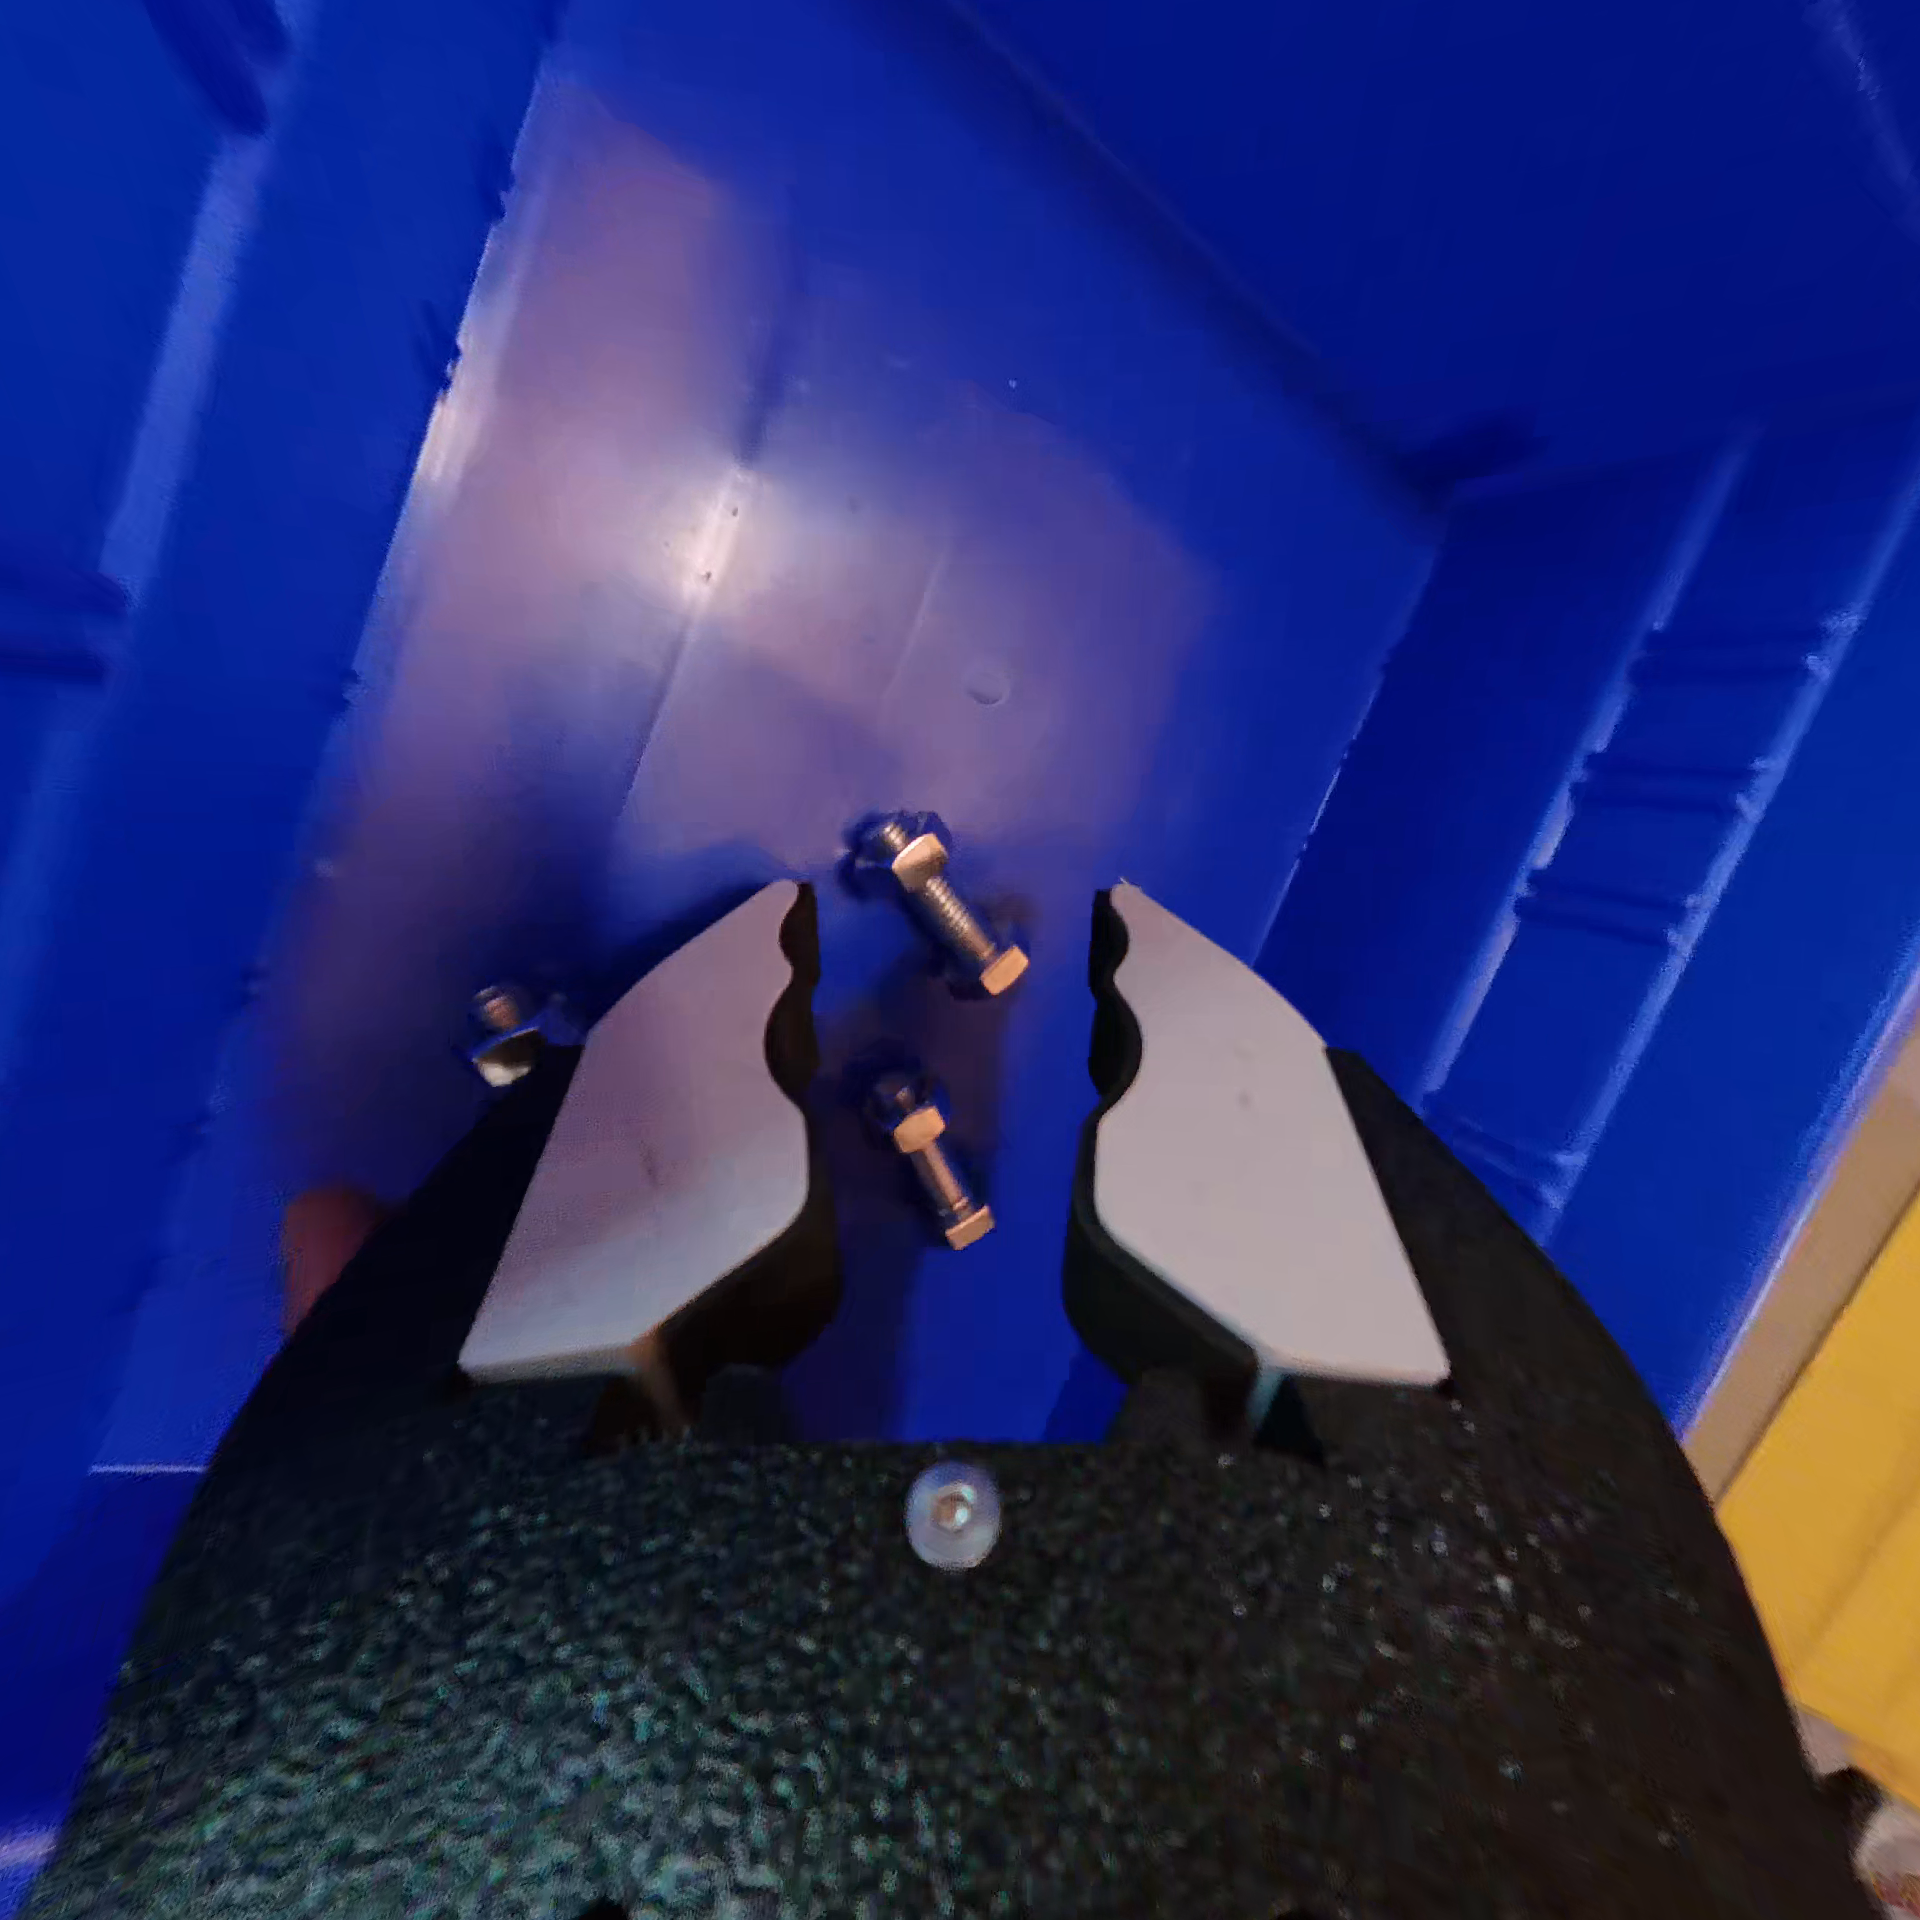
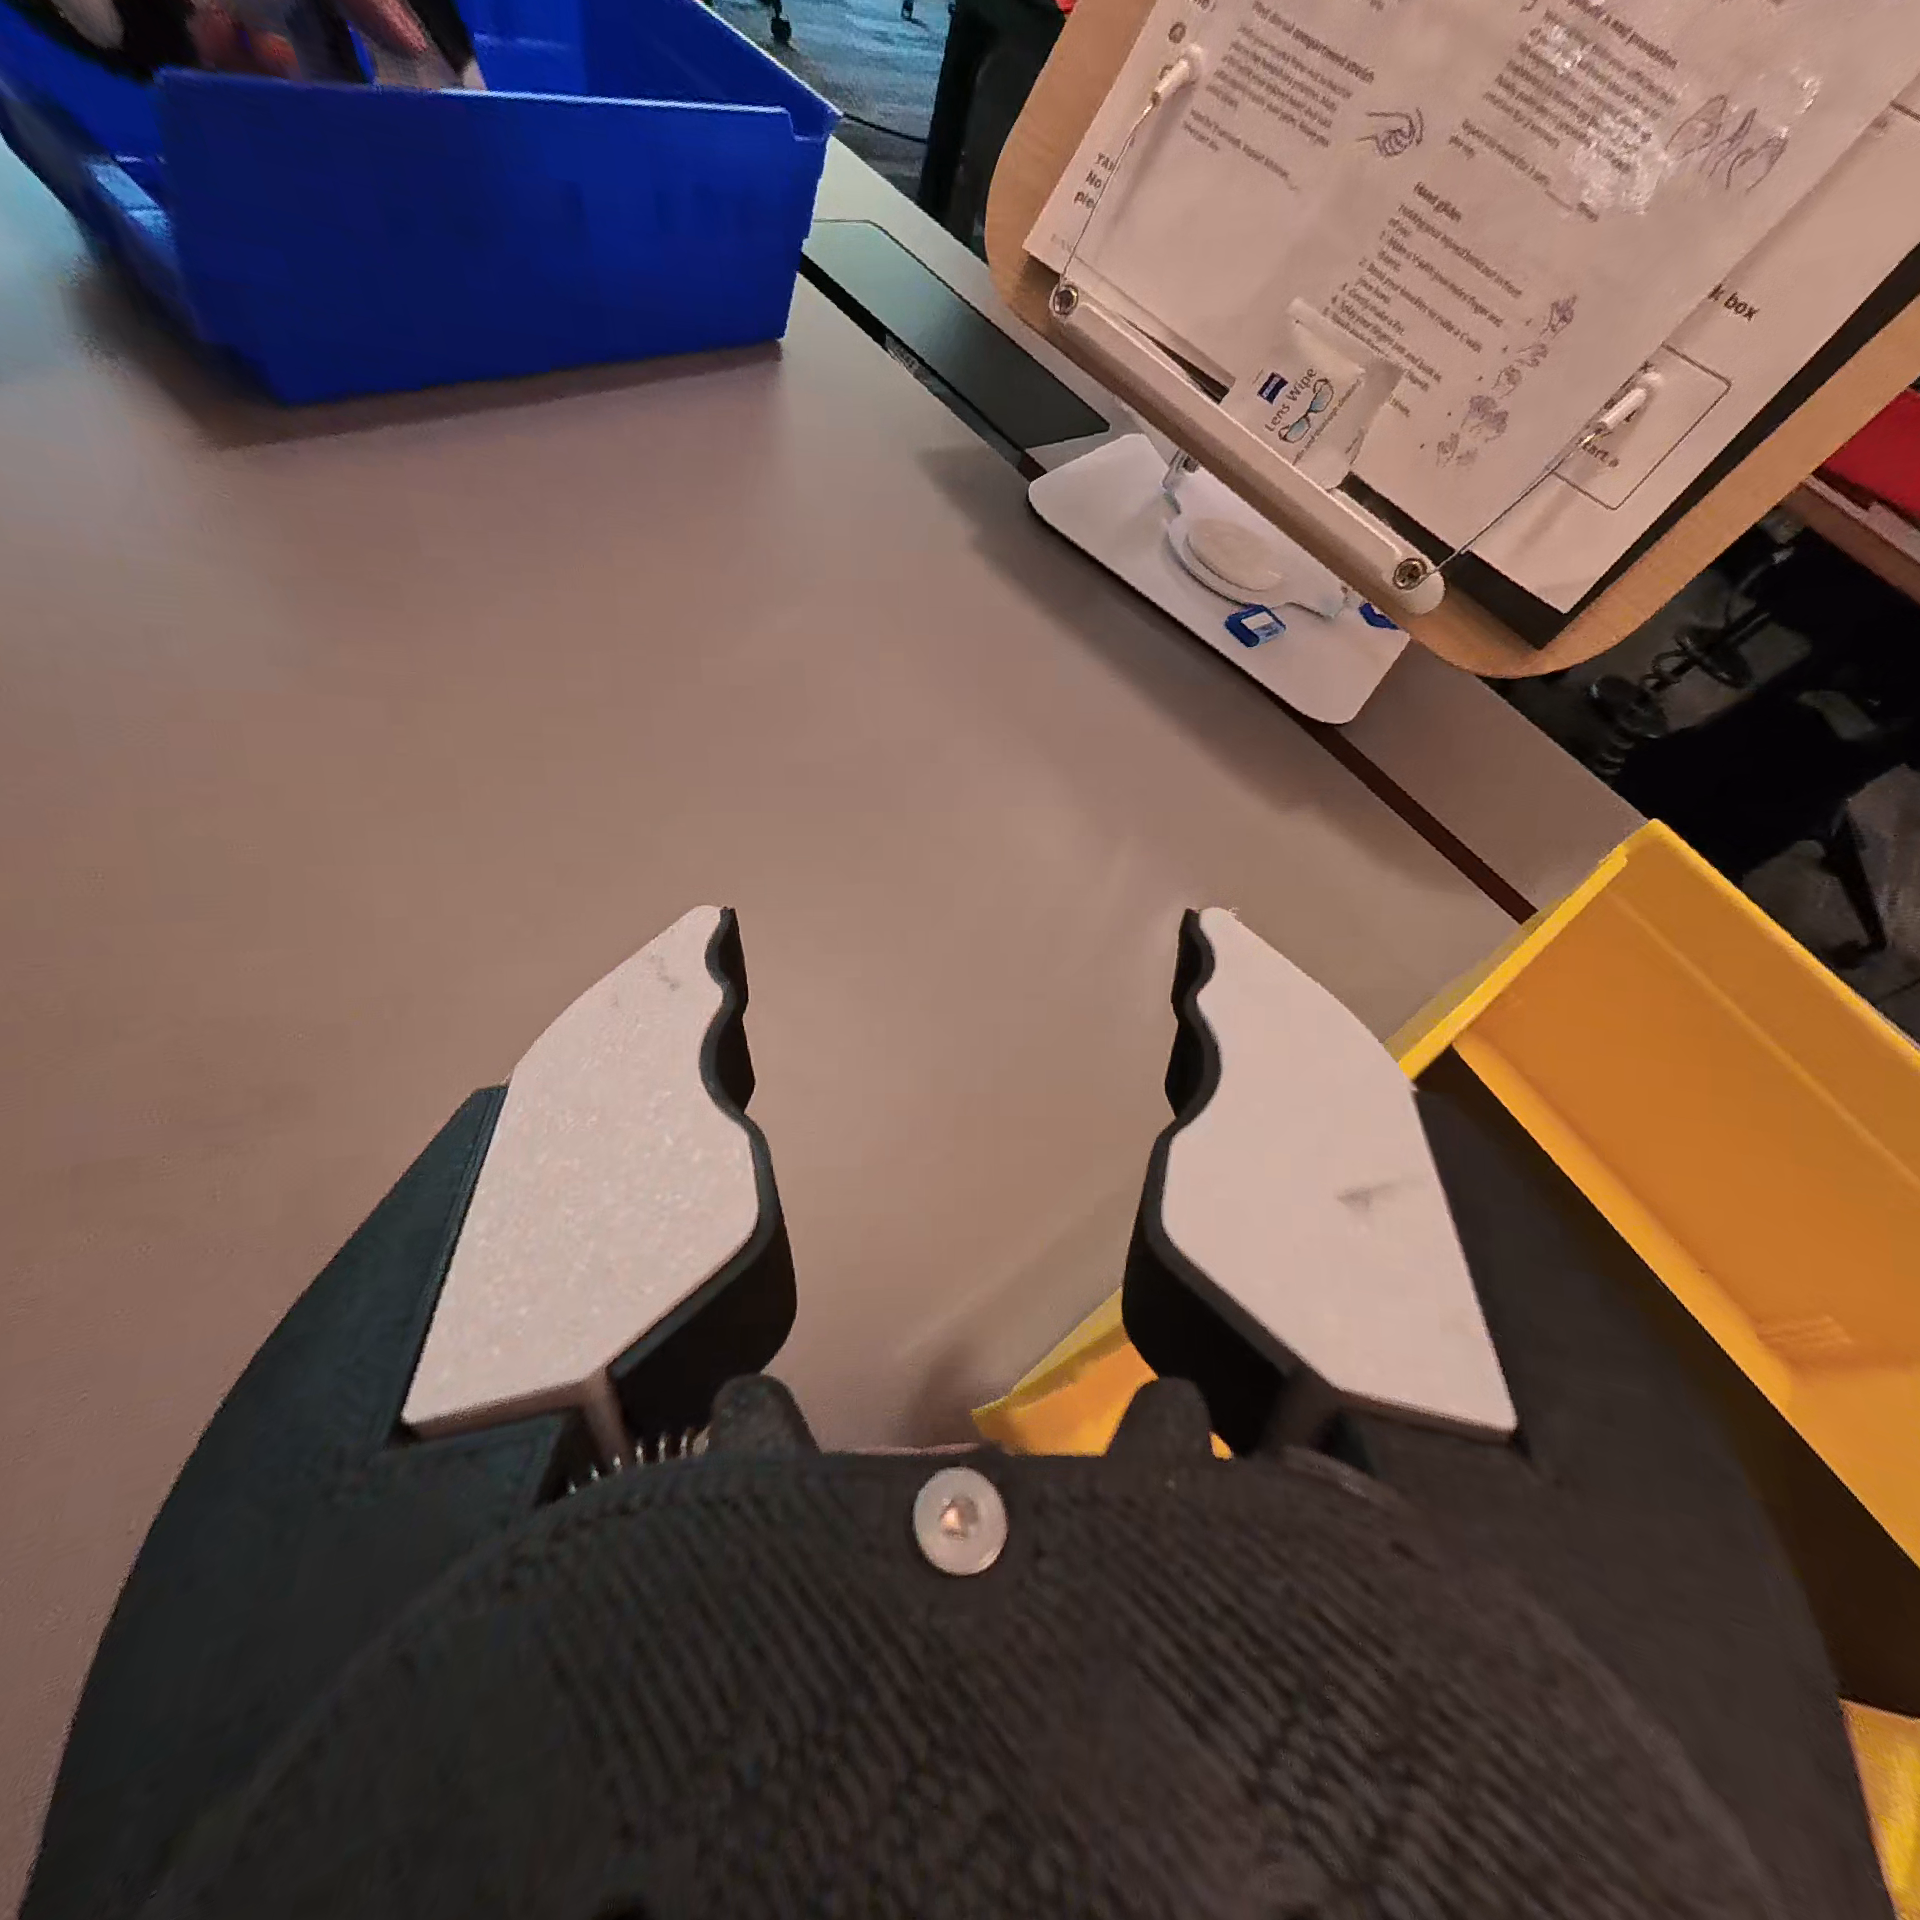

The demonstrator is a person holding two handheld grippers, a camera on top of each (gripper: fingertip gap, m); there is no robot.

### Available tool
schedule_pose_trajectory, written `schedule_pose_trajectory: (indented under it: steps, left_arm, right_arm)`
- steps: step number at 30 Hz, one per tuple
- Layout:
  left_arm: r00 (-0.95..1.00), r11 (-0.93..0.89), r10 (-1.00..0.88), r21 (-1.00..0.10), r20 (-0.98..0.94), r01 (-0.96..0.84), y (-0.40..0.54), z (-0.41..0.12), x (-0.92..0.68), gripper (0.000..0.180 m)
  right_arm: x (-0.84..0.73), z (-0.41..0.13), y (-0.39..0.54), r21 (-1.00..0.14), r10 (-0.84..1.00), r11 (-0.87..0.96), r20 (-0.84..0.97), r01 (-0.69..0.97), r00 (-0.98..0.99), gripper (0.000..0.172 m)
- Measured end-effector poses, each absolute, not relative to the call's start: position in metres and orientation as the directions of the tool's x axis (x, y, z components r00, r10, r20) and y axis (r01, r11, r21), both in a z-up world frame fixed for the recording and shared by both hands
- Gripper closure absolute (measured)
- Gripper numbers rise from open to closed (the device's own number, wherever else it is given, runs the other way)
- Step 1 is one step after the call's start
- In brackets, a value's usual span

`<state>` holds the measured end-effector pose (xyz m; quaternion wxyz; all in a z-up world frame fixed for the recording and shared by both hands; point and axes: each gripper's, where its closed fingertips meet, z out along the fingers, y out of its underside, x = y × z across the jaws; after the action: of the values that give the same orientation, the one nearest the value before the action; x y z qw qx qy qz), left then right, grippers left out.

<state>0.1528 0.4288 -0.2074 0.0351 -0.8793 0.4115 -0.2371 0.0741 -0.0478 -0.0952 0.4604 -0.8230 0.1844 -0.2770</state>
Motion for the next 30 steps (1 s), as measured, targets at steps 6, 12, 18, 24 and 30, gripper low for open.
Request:
schedule_pose_trajectory:
  steps: [6,12,18,24,30]
  left_arm:
    - [0.629,-0.686,-0.726,-0.227,0.280,-0.691,0.439,-0.216,0.153,0.156]
    - [0.568,-0.635,-0.770,-0.258,0.291,-0.728,0.438,-0.217,0.154,0.163]
    - [0.407,-0.526,-0.843,-0.379,0.353,-0.761,0.433,-0.209,0.157,0.163]
    - [0.060,-0.307,-0.933,-0.694,0.356,-0.651,0.414,-0.145,0.166,0.164]
    - [-0.415,0.084,-0.910,-0.978,0.002,-0.189,0.307,-0.032,0.121,0.164]
  right_arm:
    - [0.077,-0.108,-0.046,-0.846,-0.544,-0.529,0.282,-0.063,0.790,0.093]
    - [0.078,-0.113,-0.040,-0.845,-0.537,-0.531,0.284,-0.057,0.795,0.094]
    - [0.066,-0.101,-0.022,-0.878,-0.523,-0.478,0.268,-0.019,0.809,0.095]
    - [0.049,-0.084,0.012,-0.948,-0.495,-0.318,0.178,0.014,0.850,0.096]
    - [0.027,-0.079,0.059,-0.994,-0.417,-0.102,0.014,-0.031,0.909,0.100]
